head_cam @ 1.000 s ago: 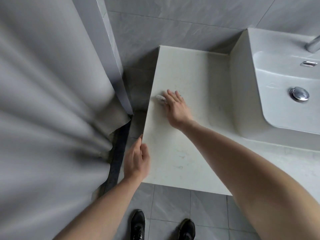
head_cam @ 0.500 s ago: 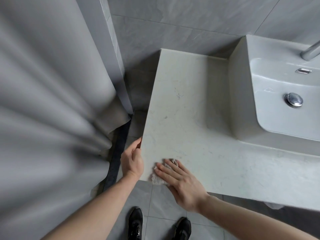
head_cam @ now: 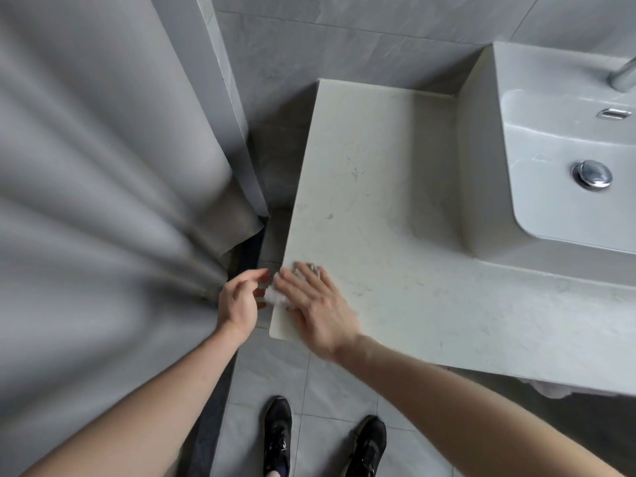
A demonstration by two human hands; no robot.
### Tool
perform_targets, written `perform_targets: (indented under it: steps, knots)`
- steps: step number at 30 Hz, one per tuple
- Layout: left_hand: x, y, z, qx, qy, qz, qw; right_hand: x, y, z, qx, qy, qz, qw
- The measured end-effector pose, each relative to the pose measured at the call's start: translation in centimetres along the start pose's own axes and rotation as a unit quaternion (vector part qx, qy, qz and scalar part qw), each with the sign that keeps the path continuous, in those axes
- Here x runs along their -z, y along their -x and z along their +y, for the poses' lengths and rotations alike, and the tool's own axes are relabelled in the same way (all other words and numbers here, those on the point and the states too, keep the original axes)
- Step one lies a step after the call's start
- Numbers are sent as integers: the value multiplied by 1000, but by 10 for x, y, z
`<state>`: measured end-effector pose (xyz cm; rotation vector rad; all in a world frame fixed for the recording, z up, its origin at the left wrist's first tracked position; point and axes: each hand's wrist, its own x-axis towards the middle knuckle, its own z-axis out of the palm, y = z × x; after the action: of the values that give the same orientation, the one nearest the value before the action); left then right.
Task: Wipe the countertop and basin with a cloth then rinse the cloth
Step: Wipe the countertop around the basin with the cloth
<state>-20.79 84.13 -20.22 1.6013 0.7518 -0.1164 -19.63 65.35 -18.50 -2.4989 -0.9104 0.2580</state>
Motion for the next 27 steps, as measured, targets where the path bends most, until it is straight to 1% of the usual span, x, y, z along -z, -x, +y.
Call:
perform_targets:
  steps: [3,6,8,10,13,16,18,19,23,25,26,27]
  knots:
    - [-1,-7,8,-4,-31,19,999,-13,61,-21,46,4,-17,999]
    - [-11,-13,13,-41,-131,6,991,-16,114,-11,59,17,-35,998]
    - [-27,-7,22,-55,-206,-4,977,-4,143,6,38,0,-26,999]
    - [-50,10,33,-82,-266,-11,960,17,169,25,0,-40,-7,999]
    - [-76,30,33,-105,-363,35,925,58,186,52,-88,-73,54,992]
    - [-85,37,29,-122,-415,81,898,98,170,88,-190,-69,143,969]
    - [-89,36,29,-125,-429,85,891,114,148,110,-220,-56,180,957]
    - [-90,37,29,-126,-431,85,890,116,135,120,-230,-51,187,954]
    - [-91,39,32,-133,-441,89,883,104,72,149,-277,-43,169,945]
    - [-92,39,33,-124,-443,87,883,89,42,149,-285,-16,162,945]
    - [-93,39,34,-120,-444,86,884,80,30,141,-272,-8,149,951]
    - [-93,39,34,-118,-445,84,884,70,20,130,-240,-5,126,963]
